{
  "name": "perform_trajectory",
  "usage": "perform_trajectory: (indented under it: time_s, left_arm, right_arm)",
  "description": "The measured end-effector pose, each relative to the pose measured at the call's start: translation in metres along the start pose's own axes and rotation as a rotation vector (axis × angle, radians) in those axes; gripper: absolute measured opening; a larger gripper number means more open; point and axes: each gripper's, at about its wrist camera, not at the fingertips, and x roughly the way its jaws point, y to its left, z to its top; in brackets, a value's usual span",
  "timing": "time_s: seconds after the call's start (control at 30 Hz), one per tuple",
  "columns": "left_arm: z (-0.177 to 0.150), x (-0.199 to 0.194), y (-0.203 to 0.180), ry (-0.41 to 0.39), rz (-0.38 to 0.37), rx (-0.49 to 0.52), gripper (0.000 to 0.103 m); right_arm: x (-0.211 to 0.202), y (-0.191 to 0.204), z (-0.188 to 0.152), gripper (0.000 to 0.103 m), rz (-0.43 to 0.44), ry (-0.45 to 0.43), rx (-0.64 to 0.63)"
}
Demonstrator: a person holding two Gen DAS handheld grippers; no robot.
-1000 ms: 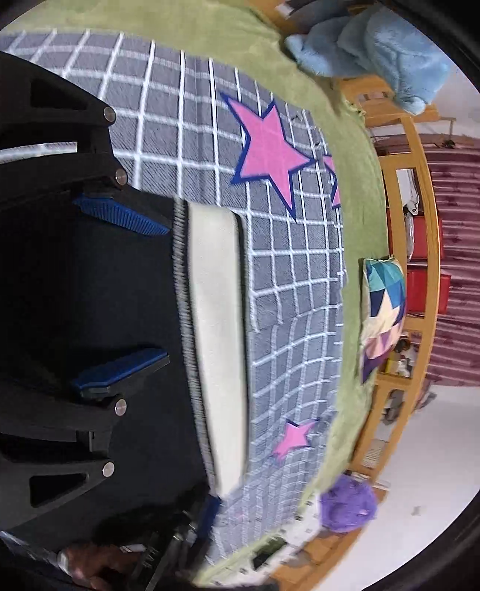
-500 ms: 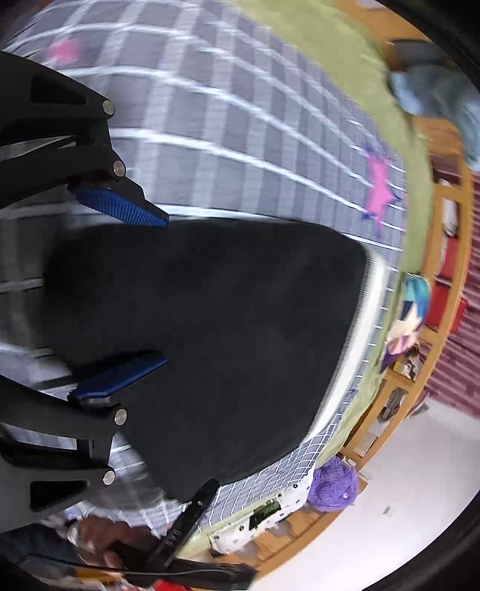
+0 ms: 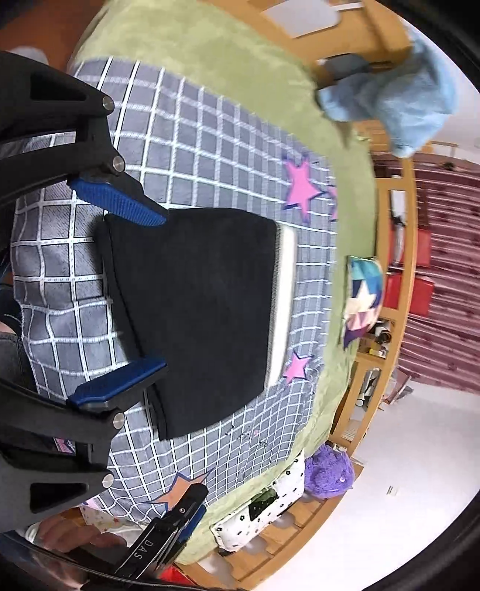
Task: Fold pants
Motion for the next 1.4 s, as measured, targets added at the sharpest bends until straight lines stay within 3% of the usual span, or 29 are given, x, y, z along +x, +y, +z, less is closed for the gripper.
perform_trajectory:
  time_s: [0.13, 0.27, 0.33, 0.73, 1.4]
  left_arm:
    - [-0.001, -0.026, -0.016, -0.024, 0.032, 0.009, 0.076]
    - [-0.006, -0.041, -0.024, -0.023, 0.033, 0.024, 0.080]
    - [-0.009, -0.049, -0.028, -0.038, 0.056, 0.028, 0.080]
    - [-0.021, -0.078, -0.040, -0.070, 0.082, 0.036, 0.082]
    - [-0.026, -0.078, -0.047, -0.057, 0.084, 0.036, 0.082]
  right_arm:
    - [-0.027, 0.011, 0.002, 0.071, -0.014, 0.004, -0.003]
    - [-0.050, 0.022, -0.004, 0.092, -0.074, -0.021, -0.040]
    - [-0.063, 0.023, -0.010, 0.096, -0.072, -0.043, -0.045]
    - [-0.092, 0.019, -0.021, 0.097, -0.106, -0.044, -0.019]
    - [-0.101, 0.015, -0.027, 0.097, -0.115, -0.044, 0.006]
